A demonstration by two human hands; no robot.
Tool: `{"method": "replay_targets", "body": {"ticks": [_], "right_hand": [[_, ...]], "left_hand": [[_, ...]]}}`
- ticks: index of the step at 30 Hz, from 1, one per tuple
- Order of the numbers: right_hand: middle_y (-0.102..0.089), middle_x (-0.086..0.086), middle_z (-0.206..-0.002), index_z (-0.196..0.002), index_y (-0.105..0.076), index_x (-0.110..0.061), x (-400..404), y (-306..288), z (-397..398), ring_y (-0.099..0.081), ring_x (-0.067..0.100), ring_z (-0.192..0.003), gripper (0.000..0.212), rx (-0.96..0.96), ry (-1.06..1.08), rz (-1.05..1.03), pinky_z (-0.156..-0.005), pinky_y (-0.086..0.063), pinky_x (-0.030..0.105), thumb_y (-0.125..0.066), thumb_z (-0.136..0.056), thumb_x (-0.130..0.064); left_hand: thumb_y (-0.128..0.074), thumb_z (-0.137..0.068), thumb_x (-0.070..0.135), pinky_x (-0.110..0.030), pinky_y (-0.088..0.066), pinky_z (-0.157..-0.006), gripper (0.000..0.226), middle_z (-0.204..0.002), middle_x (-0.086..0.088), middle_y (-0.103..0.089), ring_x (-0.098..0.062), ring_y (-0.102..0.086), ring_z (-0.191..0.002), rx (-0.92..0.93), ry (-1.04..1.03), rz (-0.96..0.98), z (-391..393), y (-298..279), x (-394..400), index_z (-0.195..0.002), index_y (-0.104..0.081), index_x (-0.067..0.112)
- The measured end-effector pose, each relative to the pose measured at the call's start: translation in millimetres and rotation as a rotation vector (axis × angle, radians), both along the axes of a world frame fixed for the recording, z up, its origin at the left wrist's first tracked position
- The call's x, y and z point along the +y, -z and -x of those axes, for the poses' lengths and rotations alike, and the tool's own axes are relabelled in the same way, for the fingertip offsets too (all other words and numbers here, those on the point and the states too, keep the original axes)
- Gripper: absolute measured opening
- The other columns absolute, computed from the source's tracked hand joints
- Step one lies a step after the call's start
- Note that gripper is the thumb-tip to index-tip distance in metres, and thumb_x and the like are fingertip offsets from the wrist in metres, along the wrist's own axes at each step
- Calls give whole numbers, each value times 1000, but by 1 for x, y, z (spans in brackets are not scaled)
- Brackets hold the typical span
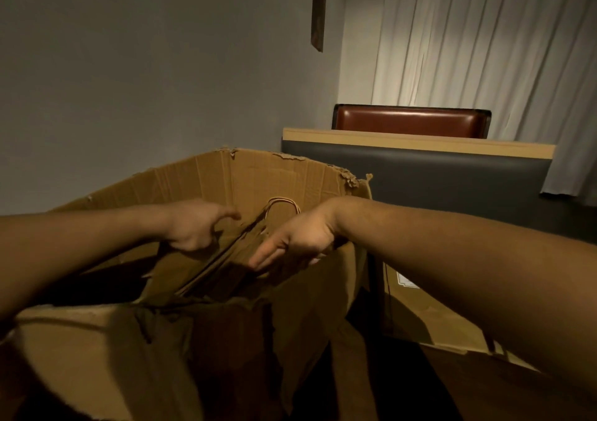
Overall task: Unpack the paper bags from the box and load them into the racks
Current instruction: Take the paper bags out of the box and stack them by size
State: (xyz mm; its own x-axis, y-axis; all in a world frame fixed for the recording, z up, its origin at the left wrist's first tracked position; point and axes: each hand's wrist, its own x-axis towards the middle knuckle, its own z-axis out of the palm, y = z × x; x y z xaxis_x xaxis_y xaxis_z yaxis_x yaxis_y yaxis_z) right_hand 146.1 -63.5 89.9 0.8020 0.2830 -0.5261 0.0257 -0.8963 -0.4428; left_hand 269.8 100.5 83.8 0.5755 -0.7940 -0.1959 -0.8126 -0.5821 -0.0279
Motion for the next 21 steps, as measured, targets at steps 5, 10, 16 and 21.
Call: {"method": "replay_targets", "body": {"ticks": [5,10,16,21], "right_hand": [[-59,35,-124,-133,-58,-6,15,18,-13,-60,32,-118,41,-99,-15,-46,-69,-54,15,-32,-103,6],[-66,16,-126,-130,-58,-7,19,15,-29,-59,27,-121,37,-258,7,145,-106,-46,37,-54,-95,6],[-70,-14,-103,-116,-71,-19,22,-2,-22,-63,2,-100,25,-513,-19,350,-97,-47,26,-68,-92,-16],[-65,-10,-95,-92,-69,-25,20,-4,-20,-58,6,-87,11,-682,-28,455,-79,-48,27,-60,-94,-19]], "left_hand": [[-67,-91,16,-27,-46,-75,38,-98,3,-68,-13,-61,-89,-61,51,218,11,-14,0,-122,-53,32],[-65,-90,14,-28,-43,-59,29,-84,-2,-62,-13,-53,-70,12,72,275,5,-12,2,-106,-47,29],[-56,-92,9,-36,-45,-60,35,-89,-5,-64,-20,-55,-70,184,43,249,2,-11,9,-93,-47,43],[-51,-95,8,-34,-50,-67,32,-69,11,-67,-11,-59,-65,168,44,256,11,-15,9,-83,-70,31]]}}
